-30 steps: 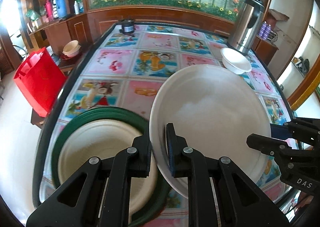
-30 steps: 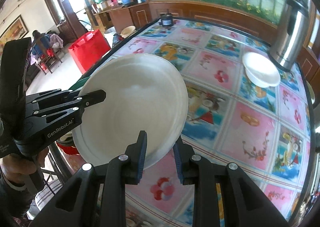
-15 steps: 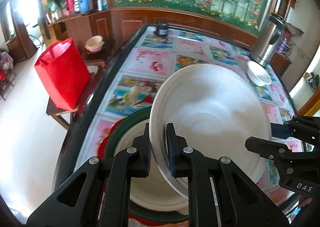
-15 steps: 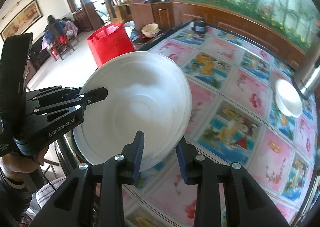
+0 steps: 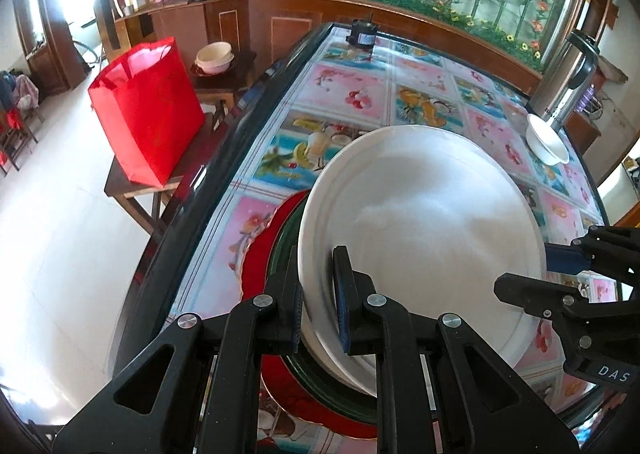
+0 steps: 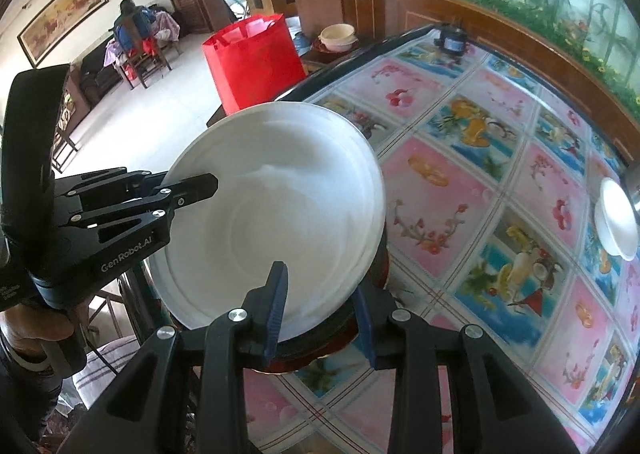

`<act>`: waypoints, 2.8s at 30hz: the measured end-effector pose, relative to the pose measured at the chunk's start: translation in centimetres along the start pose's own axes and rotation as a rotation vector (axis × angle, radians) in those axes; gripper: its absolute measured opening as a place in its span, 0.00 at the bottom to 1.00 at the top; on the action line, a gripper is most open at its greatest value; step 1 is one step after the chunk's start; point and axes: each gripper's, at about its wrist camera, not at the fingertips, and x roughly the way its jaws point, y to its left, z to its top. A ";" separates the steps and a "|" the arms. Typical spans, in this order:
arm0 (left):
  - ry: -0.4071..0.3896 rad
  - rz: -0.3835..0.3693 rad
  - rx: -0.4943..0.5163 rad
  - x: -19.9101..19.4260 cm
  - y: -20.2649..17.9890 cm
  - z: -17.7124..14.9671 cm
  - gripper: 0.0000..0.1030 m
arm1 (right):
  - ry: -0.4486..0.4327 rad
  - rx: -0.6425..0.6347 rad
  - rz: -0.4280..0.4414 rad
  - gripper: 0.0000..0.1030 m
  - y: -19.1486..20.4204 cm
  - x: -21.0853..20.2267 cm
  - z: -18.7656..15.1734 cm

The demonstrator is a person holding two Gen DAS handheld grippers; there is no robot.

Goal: Organize plates and bowls
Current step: 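Lower the large white plate onto the stack and open both grippers, then move both grippers to the small white plate beside the thermos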

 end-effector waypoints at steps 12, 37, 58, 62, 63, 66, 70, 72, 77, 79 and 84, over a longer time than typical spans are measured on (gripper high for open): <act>0.006 0.009 0.000 0.8 0.1 -0.2 0.13 | 0.011 0.032 0.039 0.34 -0.3 0.5 -0.2; -0.211 0.108 0.068 -2.5 -0.9 -0.1 0.64 | -0.053 0.097 0.067 0.61 -1.7 -1.4 -1.9; -0.254 -0.054 0.212 -3.2 -11.1 1.1 0.64 | -0.126 0.281 -0.001 0.65 -9.7 -6.1 -6.5; -0.243 -0.078 0.240 -2.8 -13.1 1.2 0.64 | -0.138 0.328 -0.017 0.66 -11.8 -6.9 -7.9; -0.237 -0.086 0.247 -2.6 -13.8 1.3 0.64 | -0.140 0.339 -0.020 0.66 -12.3 -7.1 -8.2; -0.224 -0.107 0.264 -2.0 -15.4 1.5 0.64 | -0.151 0.380 -0.034 0.66 -14.1 -7.9 -9.3; -0.211 -0.127 0.286 -1.2 -17.5 1.7 0.64 | -0.162 0.424 -0.057 0.67 -16.3 -9.0 -10.4; -0.201 -0.141 0.295 -0.8 -18.5 1.9 0.64 | -0.168 0.442 -0.065 0.67 -17.2 -9.4 -10.8; -0.158 -0.181 0.323 0.5 -21.6 3.0 0.64 | -0.174 0.491 -0.105 0.68 -20.2 -10.4 -11.7; -0.136 -0.210 0.318 1.2 -22.9 3.6 0.64 | -0.180 0.517 -0.116 0.68 -21.7 -10.8 -12.0; -0.110 -0.233 0.325 2.9 -26.2 5.3 0.64 | -0.179 0.574 -0.152 0.68 -25.6 -11.2 -12.4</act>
